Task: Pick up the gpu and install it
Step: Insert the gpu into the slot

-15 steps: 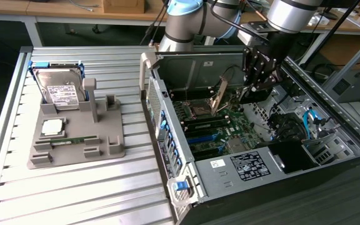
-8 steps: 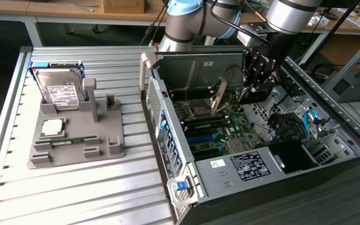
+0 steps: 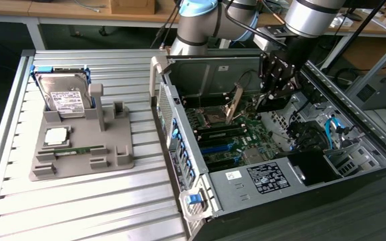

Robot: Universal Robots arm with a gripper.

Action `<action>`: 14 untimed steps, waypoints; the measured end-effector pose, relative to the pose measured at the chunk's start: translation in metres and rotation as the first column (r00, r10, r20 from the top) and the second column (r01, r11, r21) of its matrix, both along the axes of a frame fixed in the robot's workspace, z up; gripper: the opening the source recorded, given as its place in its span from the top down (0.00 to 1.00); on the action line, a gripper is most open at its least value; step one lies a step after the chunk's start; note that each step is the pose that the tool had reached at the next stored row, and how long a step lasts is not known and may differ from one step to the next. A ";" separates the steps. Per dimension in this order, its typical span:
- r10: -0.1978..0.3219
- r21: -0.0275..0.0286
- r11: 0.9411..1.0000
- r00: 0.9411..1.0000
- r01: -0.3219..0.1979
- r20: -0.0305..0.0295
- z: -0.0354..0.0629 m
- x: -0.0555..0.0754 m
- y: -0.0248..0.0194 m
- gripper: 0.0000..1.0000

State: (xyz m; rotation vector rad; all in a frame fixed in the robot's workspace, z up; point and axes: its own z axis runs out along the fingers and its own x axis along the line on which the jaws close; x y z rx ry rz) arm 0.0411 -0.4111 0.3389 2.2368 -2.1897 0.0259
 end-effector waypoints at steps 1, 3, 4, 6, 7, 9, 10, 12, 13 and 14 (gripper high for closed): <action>0.000 0.000 1.000 1.000 0.000 0.000 -0.0002 0.000 0.0000 0.73; 0.000 0.000 1.000 1.000 0.000 0.000 -0.0006 0.000 -0.0001 0.73; 0.000 0.000 1.000 1.000 0.000 0.000 -0.0008 0.000 -0.0001 0.73; 0.000 0.000 1.000 1.000 0.000 0.000 -0.0012 -0.001 -0.0002 0.73; 0.000 0.000 1.000 1.000 0.000 0.000 -0.0015 -0.001 -0.0002 0.73; 0.000 0.000 1.000 1.000 0.000 0.000 -0.0019 -0.001 -0.0003 0.73; 0.000 0.000 1.000 1.000 0.000 0.000 -0.0020 -0.001 -0.0003 0.73; 0.000 0.000 1.000 1.000 0.000 0.000 -0.0024 -0.001 -0.0004 0.73; 0.000 0.000 1.000 1.000 0.000 0.000 -0.0026 -0.001 -0.0004 0.73; 0.000 0.000 1.000 1.000 0.000 0.000 -0.0028 -0.001 -0.0004 0.73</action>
